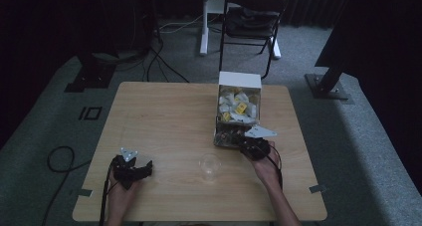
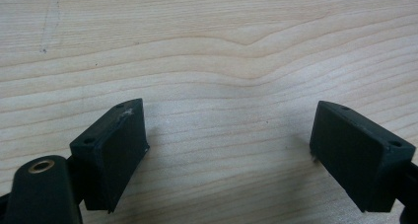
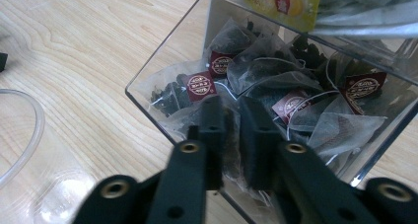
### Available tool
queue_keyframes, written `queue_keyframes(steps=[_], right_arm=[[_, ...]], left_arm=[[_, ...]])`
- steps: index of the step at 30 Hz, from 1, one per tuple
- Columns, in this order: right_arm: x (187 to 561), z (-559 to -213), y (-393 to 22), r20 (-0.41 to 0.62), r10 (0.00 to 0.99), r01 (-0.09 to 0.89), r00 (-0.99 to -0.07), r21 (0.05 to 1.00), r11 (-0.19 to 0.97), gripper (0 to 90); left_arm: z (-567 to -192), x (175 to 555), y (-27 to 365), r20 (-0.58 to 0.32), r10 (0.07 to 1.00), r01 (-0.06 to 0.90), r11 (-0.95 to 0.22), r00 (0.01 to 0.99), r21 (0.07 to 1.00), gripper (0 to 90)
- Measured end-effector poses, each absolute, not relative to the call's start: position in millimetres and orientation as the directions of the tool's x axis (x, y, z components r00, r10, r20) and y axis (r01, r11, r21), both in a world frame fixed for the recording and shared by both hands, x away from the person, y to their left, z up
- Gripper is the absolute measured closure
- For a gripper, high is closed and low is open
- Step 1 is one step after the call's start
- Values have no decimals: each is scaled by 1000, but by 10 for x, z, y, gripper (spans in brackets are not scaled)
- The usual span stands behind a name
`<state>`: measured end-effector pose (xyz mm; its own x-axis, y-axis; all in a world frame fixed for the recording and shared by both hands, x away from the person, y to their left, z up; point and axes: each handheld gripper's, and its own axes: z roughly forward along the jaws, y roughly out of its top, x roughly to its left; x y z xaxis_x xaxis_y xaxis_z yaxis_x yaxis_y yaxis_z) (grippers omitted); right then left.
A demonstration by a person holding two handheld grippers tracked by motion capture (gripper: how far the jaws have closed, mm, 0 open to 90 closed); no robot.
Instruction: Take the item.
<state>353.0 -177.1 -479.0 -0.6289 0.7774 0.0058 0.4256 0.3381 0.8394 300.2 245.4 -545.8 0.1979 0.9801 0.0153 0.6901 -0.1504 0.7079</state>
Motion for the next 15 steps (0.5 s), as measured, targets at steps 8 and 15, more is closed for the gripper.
queue_keyframes(steps=[8, 15], right_arm=[[3519, -4786, -1766, 1, 783, 420, -621, 844, 332, 900], [3503, -4762, -1757, -5, 784, 408, -621, 852, 329, 900]], left_arm=[[-5457, 3001, 2456, 17, 980, 691, -153, 199, 707, 149], [-5458, 3002, 2454, 15, 980, 690, -150, 198, 708, 149]])
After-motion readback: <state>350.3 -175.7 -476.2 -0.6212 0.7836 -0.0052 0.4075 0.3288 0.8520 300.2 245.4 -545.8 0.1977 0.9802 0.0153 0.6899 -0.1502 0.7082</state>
